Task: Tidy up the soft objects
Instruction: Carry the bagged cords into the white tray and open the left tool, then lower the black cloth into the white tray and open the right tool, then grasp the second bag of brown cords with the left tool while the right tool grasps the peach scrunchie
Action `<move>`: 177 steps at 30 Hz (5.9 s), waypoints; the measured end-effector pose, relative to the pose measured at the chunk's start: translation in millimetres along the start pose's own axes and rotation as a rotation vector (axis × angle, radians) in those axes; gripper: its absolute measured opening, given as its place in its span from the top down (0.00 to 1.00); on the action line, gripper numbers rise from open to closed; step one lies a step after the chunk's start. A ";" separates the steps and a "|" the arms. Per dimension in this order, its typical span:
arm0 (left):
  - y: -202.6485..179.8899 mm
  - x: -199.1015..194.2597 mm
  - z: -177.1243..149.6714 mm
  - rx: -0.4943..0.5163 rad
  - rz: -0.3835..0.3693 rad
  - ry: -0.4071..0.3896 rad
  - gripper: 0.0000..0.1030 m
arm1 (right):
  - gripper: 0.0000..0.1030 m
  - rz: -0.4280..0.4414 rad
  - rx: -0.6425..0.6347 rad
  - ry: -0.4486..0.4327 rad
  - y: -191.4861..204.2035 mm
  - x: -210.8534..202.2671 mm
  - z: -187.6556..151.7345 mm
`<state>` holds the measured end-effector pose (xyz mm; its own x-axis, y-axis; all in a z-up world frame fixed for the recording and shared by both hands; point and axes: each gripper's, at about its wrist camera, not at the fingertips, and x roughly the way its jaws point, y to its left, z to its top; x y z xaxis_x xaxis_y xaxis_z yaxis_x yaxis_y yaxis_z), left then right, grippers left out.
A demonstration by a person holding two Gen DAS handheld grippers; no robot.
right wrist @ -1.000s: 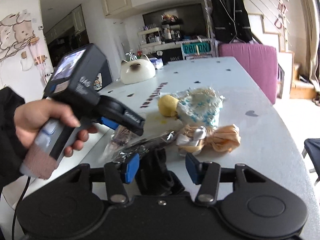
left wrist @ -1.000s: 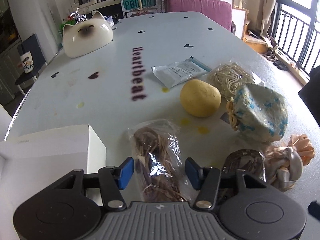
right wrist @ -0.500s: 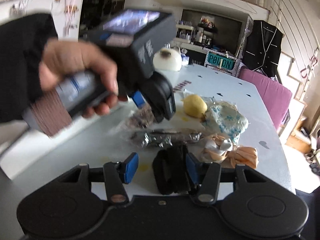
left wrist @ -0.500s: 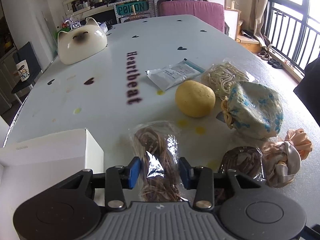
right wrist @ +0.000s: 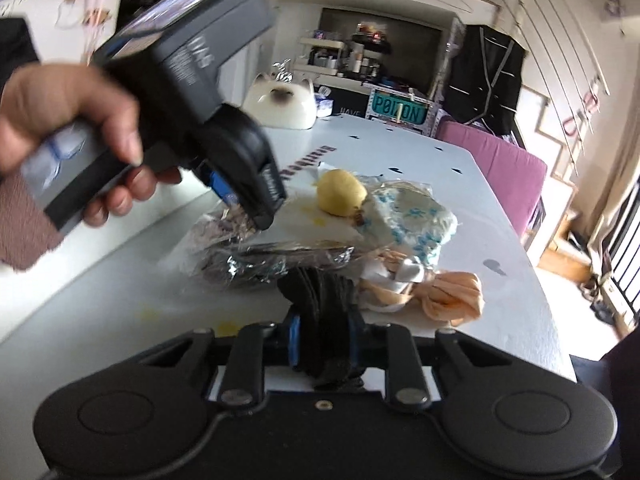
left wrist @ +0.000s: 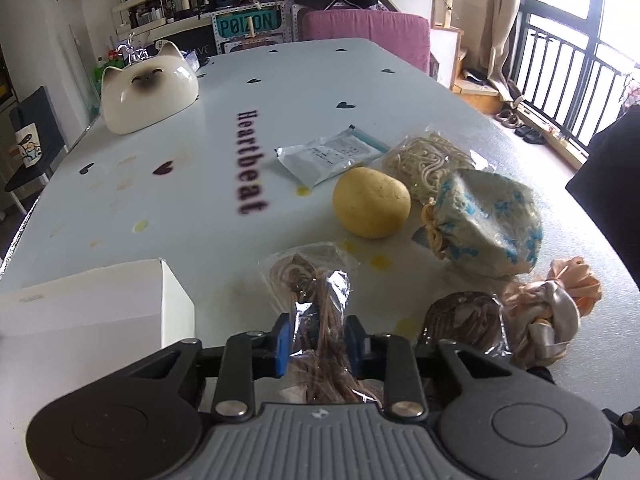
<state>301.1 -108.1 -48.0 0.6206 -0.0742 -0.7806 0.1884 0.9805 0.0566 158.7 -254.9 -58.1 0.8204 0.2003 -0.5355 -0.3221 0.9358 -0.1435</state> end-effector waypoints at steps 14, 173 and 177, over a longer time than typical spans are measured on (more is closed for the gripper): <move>10.9 -33.2 -6.5 -0.065 -0.042 -0.071 0.78 | 0.80 0.029 0.216 -0.058 -25.7 -24.1 5.9; 20.9 -99.5 -57.5 0.111 -0.437 -0.115 0.38 | 0.00 -0.047 0.268 -0.002 -73.5 -53.0 31.8; 23.5 -74.6 -36.7 0.074 -0.411 -0.099 0.39 | 0.00 -0.042 0.294 0.006 -83.9 -41.6 32.3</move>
<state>231.3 -72.8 -11.3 0.5519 -0.4766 -0.6843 0.4874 0.8502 -0.1991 166.9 -332.3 3.1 0.8271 0.1589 -0.5391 -0.1368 0.9873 0.0811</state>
